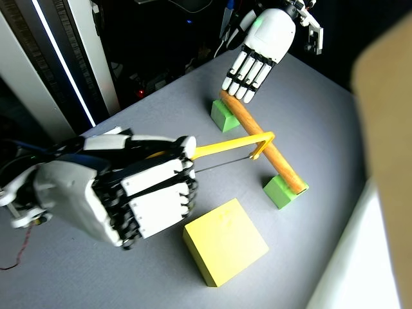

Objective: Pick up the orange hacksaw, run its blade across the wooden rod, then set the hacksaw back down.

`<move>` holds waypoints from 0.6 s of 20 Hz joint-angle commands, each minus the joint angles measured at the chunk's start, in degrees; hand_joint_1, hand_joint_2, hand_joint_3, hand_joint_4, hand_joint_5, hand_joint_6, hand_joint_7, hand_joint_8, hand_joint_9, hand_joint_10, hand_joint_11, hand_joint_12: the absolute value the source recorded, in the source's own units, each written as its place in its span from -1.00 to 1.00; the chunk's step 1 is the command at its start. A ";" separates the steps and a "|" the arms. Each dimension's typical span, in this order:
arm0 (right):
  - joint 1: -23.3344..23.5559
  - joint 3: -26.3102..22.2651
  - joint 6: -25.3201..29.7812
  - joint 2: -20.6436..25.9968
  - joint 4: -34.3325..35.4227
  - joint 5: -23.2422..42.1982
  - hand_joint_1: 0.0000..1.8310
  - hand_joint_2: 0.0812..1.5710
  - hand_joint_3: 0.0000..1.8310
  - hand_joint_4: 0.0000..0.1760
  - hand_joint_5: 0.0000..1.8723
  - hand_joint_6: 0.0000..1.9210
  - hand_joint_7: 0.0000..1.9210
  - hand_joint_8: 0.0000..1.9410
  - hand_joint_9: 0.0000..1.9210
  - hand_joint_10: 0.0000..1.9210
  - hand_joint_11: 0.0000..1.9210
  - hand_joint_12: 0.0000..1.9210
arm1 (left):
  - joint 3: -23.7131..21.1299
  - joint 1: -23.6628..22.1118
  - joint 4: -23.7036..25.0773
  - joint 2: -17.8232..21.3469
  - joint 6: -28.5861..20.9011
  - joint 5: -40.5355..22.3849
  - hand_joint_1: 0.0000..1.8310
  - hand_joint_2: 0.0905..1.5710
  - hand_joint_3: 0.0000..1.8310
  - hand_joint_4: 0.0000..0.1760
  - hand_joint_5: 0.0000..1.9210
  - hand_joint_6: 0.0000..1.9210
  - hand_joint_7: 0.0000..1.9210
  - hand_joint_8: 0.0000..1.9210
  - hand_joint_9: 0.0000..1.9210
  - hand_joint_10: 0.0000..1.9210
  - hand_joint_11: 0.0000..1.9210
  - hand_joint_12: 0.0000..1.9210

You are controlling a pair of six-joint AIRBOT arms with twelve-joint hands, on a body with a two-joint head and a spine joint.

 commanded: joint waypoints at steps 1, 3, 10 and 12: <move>1.03 0.36 0.50 -0.11 -1.82 7.19 0.38 0.38 -1.00 -1.00 0.09 -0.22 0.04 0.23 0.03 0.22 -0.01 0.47 | 0.32 -0.22 -2.45 -0.02 -0.01 -1.60 -1.00 0.58 -1.00 -1.00 -0.97 -0.99 -0.95 -0.99 -0.96 -0.99 -0.96 -0.98; 1.37 0.67 0.31 -1.18 -1.68 7.59 0.47 0.42 -1.00 -1.00 0.00 -0.16 -0.06 0.22 -0.05 0.40 -0.04 0.47 | 0.43 -0.18 -2.45 -0.09 -0.01 -1.60 -1.00 0.58 -1.00 -1.00 -0.99 -1.00 -0.97 -1.00 -0.98 -1.00 -0.98 -0.98; 1.36 0.79 -1.26 -4.87 -1.01 7.73 0.39 0.42 -1.00 -1.00 0.03 -0.15 -0.03 0.31 -0.05 0.35 -0.05 0.50 | 0.35 -0.12 -2.45 -0.09 0.00 -1.61 -1.00 0.58 -1.00 -1.00 -0.98 -1.00 -0.95 -0.99 -0.97 -1.00 -0.97 -0.97; 1.48 0.87 -2.05 -5.90 -0.59 7.77 0.37 0.41 -1.00 -1.00 0.05 -0.16 -0.01 0.29 -0.02 0.27 -0.03 0.46 | 0.36 -0.15 -2.45 -0.10 0.00 -1.60 -1.00 0.58 -1.00 -1.00 -0.97 -1.00 -0.94 -0.99 -0.96 -0.99 -0.97 -0.96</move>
